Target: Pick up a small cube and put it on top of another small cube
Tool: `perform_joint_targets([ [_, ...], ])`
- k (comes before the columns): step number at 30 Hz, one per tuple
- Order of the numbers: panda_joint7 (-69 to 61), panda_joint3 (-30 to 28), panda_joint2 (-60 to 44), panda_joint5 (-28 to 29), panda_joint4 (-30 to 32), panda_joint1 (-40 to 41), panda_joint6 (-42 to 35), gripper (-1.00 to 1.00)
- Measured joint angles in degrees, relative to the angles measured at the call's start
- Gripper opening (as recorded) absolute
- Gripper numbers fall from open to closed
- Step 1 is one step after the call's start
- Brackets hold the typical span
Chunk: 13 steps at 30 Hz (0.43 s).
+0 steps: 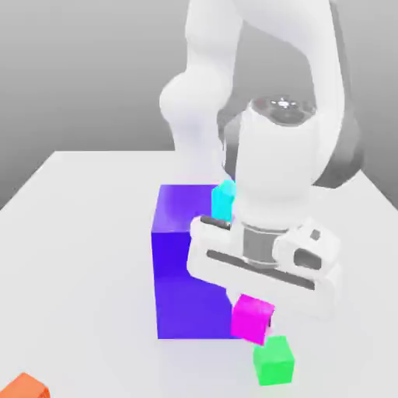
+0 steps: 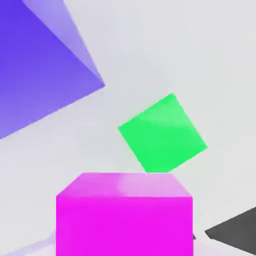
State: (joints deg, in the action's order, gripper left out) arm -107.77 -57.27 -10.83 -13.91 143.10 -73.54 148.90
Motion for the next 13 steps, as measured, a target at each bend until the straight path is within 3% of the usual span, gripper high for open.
perform_joint_targets([
  [4, -5.06, 3.68, -1.18, -5.35, 1.30, 2.75, 1.70, -1.00],
  [10, -14.12, 14.35, -8.75, -17.84, 0.11, 11.20, 5.73, -1.00],
  [11, -15.30, 15.81, -9.76, -19.49, -0.07, 12.38, 6.25, 1.00],
  [13, -15.30, 15.81, -9.76, -19.49, -0.07, 12.38, 6.25, 1.00],
])
